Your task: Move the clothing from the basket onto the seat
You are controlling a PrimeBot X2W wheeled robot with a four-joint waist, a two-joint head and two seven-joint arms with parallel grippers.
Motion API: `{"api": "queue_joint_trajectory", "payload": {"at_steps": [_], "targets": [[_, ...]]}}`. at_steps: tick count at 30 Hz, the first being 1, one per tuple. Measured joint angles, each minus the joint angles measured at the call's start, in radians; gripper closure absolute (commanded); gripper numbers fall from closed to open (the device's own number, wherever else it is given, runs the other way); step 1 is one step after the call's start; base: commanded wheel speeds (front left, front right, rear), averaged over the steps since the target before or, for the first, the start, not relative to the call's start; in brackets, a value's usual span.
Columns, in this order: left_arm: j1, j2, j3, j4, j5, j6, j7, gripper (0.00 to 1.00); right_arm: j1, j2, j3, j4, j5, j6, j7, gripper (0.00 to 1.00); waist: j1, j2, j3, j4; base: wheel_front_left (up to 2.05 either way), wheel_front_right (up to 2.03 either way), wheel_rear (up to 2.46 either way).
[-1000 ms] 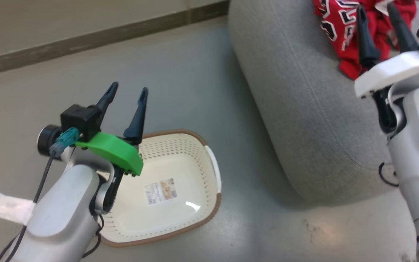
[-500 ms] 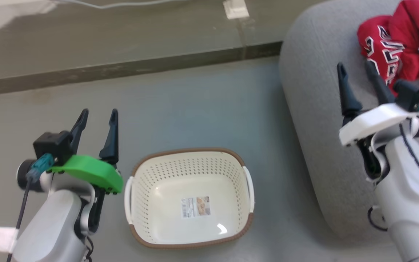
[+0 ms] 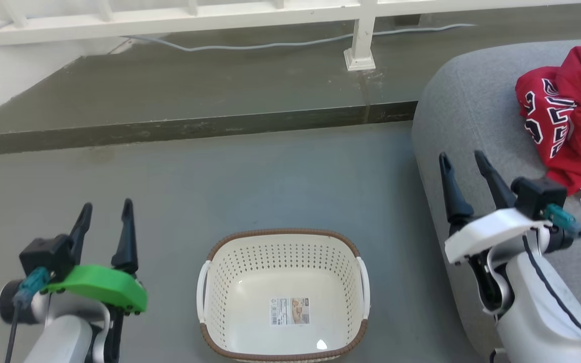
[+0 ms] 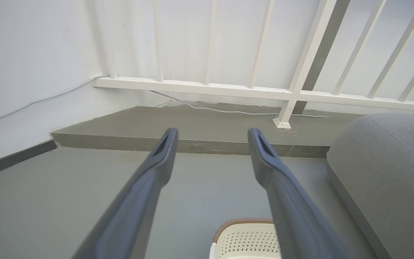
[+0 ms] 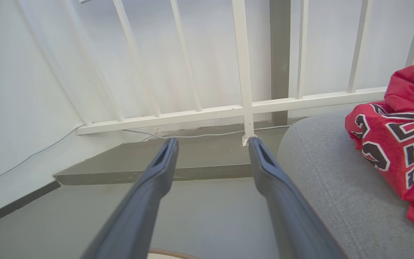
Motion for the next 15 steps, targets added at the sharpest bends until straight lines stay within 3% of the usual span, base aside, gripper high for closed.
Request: {"api": "queue_joint_trajectory", "payload": {"at_steps": [15], "targets": [[0.141, -0.019, 0.068, -0.066, 0.036, 0.007, 0.0, 0.0, 0.164, 0.008, -0.023, -0.107, 0.0, -0.045, 0.0, 0.0, 0.0, 0.0, -0.028, -0.014, 0.0, 0.0, 0.0]]}}
